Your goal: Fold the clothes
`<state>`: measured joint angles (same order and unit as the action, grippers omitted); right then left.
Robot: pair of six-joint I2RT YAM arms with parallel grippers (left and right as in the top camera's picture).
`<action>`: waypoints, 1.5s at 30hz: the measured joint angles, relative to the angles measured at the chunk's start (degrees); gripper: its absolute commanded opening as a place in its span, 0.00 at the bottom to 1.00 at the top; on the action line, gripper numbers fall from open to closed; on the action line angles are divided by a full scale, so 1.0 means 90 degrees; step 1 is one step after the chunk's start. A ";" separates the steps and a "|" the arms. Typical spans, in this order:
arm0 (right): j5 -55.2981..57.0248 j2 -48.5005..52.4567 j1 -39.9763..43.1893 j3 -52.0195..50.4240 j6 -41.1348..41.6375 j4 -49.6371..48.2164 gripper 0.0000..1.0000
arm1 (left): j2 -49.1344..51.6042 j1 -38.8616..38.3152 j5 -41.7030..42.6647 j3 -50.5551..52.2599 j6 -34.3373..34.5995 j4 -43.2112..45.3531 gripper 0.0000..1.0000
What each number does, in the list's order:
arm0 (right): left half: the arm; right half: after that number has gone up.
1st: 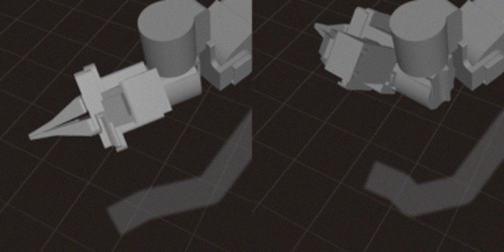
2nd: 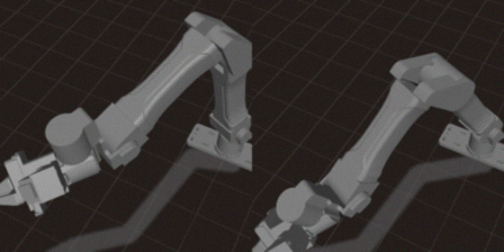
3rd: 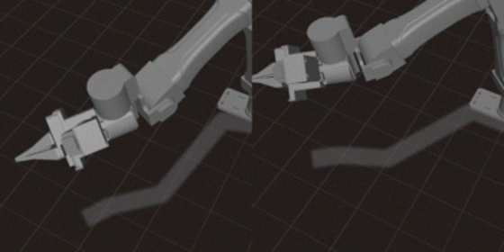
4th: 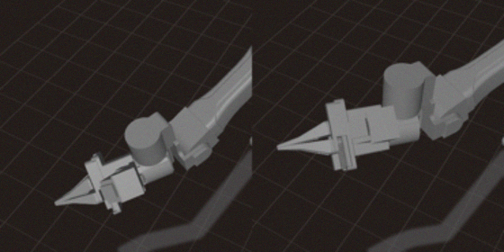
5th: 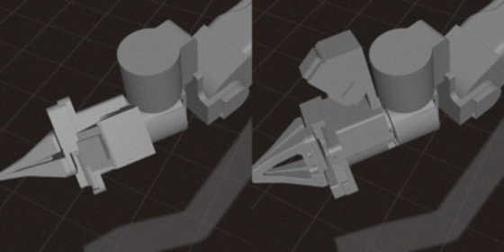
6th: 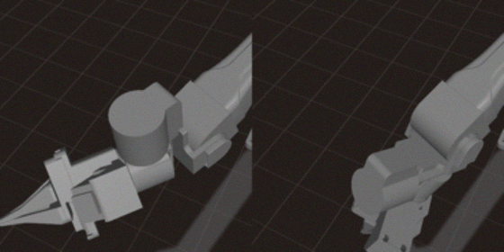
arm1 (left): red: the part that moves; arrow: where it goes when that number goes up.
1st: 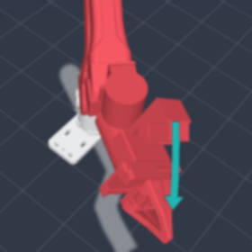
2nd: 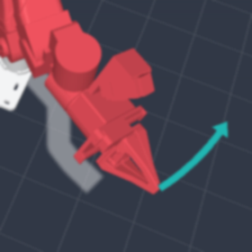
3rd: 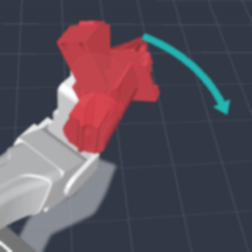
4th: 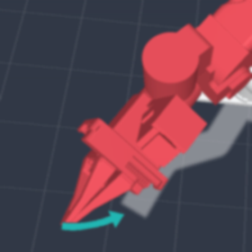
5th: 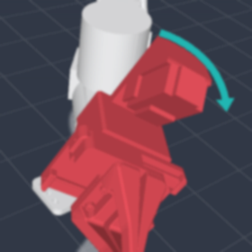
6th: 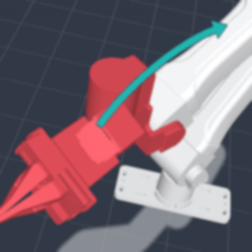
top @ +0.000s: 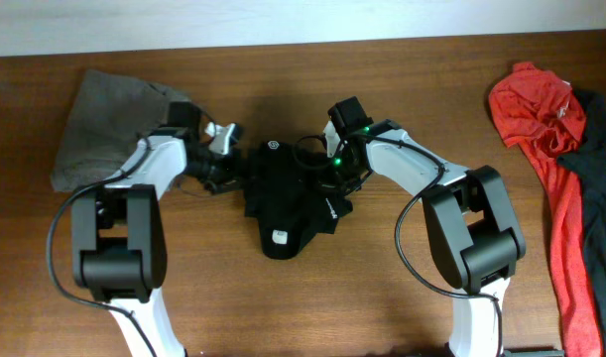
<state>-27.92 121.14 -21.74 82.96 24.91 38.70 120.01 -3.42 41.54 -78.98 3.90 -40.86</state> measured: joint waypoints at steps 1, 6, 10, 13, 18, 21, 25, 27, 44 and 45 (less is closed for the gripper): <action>0.0034 0.0000 0.0000 0.0017 0.0019 0.0073 0.04 | 0.0114 -0.0165 0.0233 -0.0063 0.0000 0.0036 0.96; 0.0075 0.0000 0.0000 0.0032 0.0015 0.0126 0.04 | 0.0359 -0.0651 0.0668 -0.0136 0.0253 0.0340 0.55; 0.0100 -0.0002 0.0000 0.0046 -0.0005 0.0211 0.04 | 0.0590 -0.0746 0.0631 -0.0109 0.0401 0.0430 0.06; 0.0097 -0.0002 0.0005 0.0058 -0.0010 0.0284 0.04 | 0.0651 -0.0675 0.0748 -0.0095 0.0389 0.0410 0.01; -0.0095 -0.0182 0.0214 0.0012 -0.0345 0.0772 0.04 | 0.0687 -0.0641 0.0767 -0.0250 0.0316 -0.0131 0.01; -0.0063 -0.0695 0.0585 -0.0109 -0.0792 0.1137 0.04 | 0.0772 -0.0542 0.0474 -0.0789 -0.0170 -0.1241 0.01; -0.0010 -0.2198 0.1224 -0.0155 -0.1248 0.1280 0.04 | 0.0848 -0.0364 -0.0107 -0.2574 -0.1205 -0.2943 0.01; 0.0002 -0.3038 0.1435 -0.0141 -0.1343 0.1299 0.04 | 0.0828 -0.0342 -0.0284 -0.3415 -0.1477 -0.3130 0.01; 0.0104 -0.3842 0.1496 -0.0119 -0.1489 0.1802 0.04 | 0.0794 0.2025 -0.2120 -0.5571 0.4078 -0.0078 0.01; 0.0121 -0.3842 0.1496 -0.0119 -0.1491 0.1800 0.04 | 0.0794 0.2159 -0.2212 -0.5571 0.4364 -0.0087 0.00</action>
<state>-26.83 86.56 -8.27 81.89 11.49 54.89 127.15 16.01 21.63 -129.12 43.18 -41.65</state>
